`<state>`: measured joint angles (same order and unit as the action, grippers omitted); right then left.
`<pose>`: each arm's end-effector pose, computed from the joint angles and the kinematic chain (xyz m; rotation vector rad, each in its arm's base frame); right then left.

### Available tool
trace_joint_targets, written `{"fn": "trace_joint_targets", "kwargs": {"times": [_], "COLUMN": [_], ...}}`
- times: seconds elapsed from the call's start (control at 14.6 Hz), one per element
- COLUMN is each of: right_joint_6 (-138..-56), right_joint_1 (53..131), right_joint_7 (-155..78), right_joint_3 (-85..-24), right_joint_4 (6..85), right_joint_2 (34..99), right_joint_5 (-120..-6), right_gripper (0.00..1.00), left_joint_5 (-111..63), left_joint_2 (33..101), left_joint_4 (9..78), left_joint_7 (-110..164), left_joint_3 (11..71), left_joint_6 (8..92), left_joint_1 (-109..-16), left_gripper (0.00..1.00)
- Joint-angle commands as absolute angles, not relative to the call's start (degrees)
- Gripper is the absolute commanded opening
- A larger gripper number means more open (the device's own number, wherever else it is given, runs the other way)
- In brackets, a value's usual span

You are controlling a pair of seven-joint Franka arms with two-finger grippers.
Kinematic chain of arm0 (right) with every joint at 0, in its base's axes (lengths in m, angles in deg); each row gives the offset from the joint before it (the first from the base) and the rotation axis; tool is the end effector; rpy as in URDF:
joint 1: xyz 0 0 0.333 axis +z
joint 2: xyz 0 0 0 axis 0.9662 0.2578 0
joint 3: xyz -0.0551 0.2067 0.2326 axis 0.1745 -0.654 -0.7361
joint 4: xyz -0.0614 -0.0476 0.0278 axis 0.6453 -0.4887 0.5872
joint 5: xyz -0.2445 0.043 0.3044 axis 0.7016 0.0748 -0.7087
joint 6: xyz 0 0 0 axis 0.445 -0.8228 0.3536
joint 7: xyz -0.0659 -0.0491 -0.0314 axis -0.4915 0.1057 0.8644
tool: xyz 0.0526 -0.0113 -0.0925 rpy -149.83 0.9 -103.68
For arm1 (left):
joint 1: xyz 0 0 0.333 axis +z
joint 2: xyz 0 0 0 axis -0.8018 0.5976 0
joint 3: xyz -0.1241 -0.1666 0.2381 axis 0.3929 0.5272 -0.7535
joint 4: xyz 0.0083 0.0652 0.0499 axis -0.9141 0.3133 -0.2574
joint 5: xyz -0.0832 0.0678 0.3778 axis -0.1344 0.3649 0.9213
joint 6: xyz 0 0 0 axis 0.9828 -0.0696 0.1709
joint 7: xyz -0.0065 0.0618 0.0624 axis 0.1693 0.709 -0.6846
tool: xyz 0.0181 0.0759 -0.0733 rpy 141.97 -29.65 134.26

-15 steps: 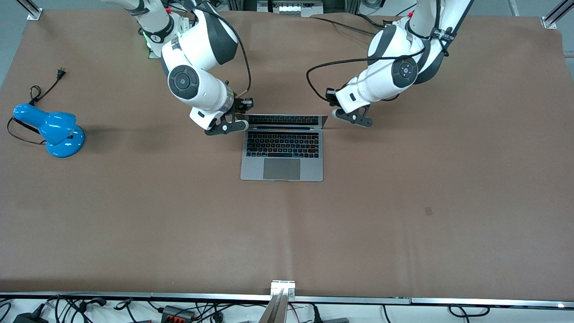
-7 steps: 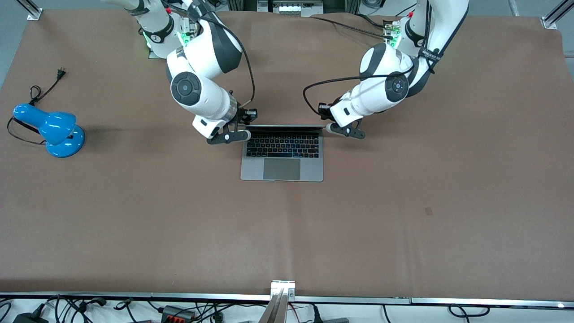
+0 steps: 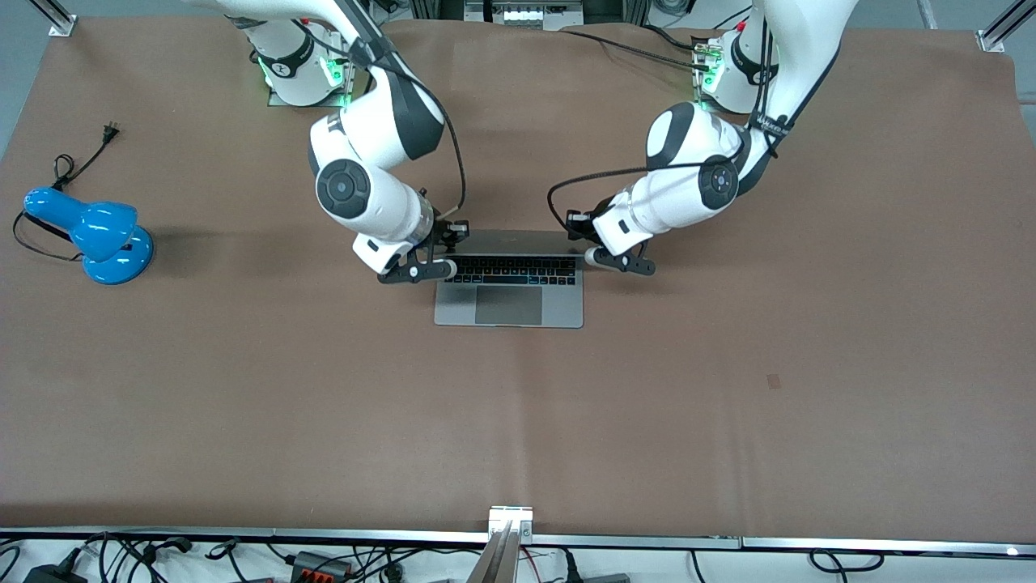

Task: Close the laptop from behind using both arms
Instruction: 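Push the screen down onto the keyboard with both grippers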

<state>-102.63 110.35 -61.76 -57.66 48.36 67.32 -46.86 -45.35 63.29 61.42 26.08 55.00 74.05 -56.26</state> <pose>0.5309 0.3640 0.3104 -2.9131 -0.0812 0.3040 0.4974 -0.3347 0.2813 2.6175 -0.0400 -0.2156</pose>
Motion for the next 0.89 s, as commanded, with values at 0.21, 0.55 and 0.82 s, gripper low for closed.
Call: {"fn": "trace_joint_targets", "kwargs": {"times": [0.21,0.55,0.82], "right_joint_6": [-103.8,-107.5,-110.6], "right_joint_1": [110.2,110.2,110.5], "right_joint_7": [-62.4,-62.4,-62.3], "right_joint_3": [-55.9,-55.6,-55.6], "right_joint_4": [41.5,40.3,40.0], "right_joint_2": [74.8,78.3,80.6], "right_joint_5": [-46.4,-45.1,-45.1], "right_gripper": [0.00,0.00,0.00], "left_joint_5": [-46.0,-43.8,-43.0], "left_joint_2": [69.4,73.4,77.8], "left_joint_4": [57.2,55.9,55.9], "left_joint_7": [27.0,27.3,27.3], "left_joint_3": [54.4,53.1,53.0], "left_joint_6": [78.0,81.6,87.4], "left_joint_1": [-56.4,-57.2,-59.5], "left_gripper": [0.00,0.00,0.00]}}
